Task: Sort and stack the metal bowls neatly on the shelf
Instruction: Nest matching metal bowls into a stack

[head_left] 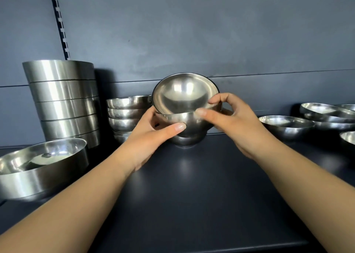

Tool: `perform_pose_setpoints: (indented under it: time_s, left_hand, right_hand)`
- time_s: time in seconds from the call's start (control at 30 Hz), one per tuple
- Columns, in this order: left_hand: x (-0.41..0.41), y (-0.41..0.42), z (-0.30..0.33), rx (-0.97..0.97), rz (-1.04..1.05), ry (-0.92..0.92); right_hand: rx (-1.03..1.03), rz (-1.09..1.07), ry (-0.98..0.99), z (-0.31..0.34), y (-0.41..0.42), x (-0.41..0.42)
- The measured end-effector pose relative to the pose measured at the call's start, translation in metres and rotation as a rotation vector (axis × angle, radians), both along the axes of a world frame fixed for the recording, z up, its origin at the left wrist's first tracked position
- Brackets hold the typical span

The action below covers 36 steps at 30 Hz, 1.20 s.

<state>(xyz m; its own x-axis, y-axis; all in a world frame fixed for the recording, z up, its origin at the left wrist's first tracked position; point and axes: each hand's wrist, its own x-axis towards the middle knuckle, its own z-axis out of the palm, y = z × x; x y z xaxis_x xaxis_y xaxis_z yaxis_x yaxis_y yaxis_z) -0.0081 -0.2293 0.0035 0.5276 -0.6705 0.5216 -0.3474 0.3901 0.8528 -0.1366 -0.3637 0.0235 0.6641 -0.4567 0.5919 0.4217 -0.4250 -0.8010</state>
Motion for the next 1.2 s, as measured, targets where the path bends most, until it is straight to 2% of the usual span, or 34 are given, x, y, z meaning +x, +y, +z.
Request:
perform_pose_setpoints:
  time_s: [0.13, 0.37, 0.47, 0.6, 0.83, 1.03, 1.2]
  left_hand:
    - [-0.002, 0.006, 0.002, -0.020, -0.031, -0.013]
    - [-0.012, 0.009, 0.000, 0.050, -0.115, 0.088]
    - [-0.016, 0.010, 0.000, 0.094, -0.147, 0.095]
    - [-0.016, 0.012, 0.001, 0.074, -0.187, 0.069]
    - [-0.021, 0.016, 0.006, 0.060, -0.131, -0.201]
    - [-0.022, 0.013, 0.006, 0.084, -0.154, -0.263]
    - [-0.020, 0.012, 0.003, 0.093, -0.117, -0.235]
  right_hand:
    - [0.094, 0.065, -0.012, 0.007, -0.009, -0.001]
    - [-0.067, -0.013, 0.007, 0.004, -0.017, -0.006]
    - [-0.107, 0.055, 0.061, 0.004, -0.021, -0.014]
    - [-0.053, 0.145, 0.110, 0.008, -0.027, -0.017]
    - [0.179, 0.026, 0.053, 0.010, -0.026, -0.002]
    - [0.226, -0.039, 0.073, 0.013, -0.031, -0.003]
    - [0.304, -0.118, 0.116, 0.015, -0.036, -0.005]
